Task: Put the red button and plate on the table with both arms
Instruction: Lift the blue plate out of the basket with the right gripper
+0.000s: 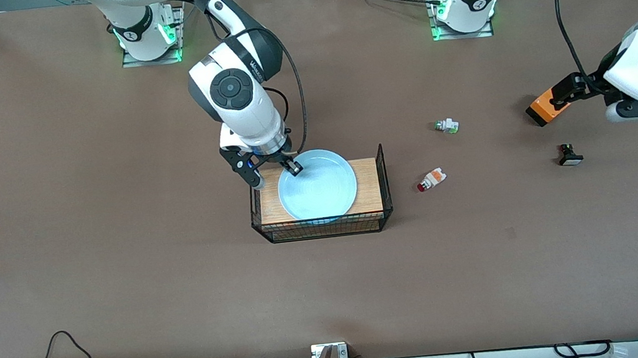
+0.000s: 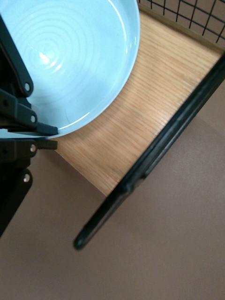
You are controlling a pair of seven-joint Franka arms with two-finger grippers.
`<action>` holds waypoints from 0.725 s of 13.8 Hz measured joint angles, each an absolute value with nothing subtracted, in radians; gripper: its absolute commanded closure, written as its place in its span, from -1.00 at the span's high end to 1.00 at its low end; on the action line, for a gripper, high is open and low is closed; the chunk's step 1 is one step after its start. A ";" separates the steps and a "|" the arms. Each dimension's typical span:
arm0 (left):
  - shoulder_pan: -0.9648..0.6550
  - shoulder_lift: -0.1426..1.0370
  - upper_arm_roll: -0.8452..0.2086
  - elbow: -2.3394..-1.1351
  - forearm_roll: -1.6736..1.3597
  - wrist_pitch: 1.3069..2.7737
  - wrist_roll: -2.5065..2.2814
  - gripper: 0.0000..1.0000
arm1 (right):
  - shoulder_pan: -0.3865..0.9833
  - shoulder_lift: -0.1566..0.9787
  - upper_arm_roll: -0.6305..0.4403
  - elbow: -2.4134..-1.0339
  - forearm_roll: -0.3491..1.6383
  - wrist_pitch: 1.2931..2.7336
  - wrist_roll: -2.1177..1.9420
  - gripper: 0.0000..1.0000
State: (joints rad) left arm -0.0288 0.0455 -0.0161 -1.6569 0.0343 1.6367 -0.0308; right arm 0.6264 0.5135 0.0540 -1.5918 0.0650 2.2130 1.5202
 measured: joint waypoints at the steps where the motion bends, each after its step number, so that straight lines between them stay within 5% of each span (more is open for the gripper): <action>1: -0.028 0.048 -0.016 -1.657 0.034 1.640 -0.031 1.00 | 0.627 0.509 0.055 -1.591 0.065 2.211 1.515 -1.00; 10: -0.028 0.051 -0.017 -1.654 0.035 1.640 -0.031 1.00 | 0.610 0.364 0.057 -1.410 0.065 1.968 1.480 -1.00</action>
State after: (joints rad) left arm -0.0285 0.0515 -0.0172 -1.6542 0.0346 1.6399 -0.0314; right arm 0.6105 0.3643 0.0566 -1.4101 0.0649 1.9676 1.4795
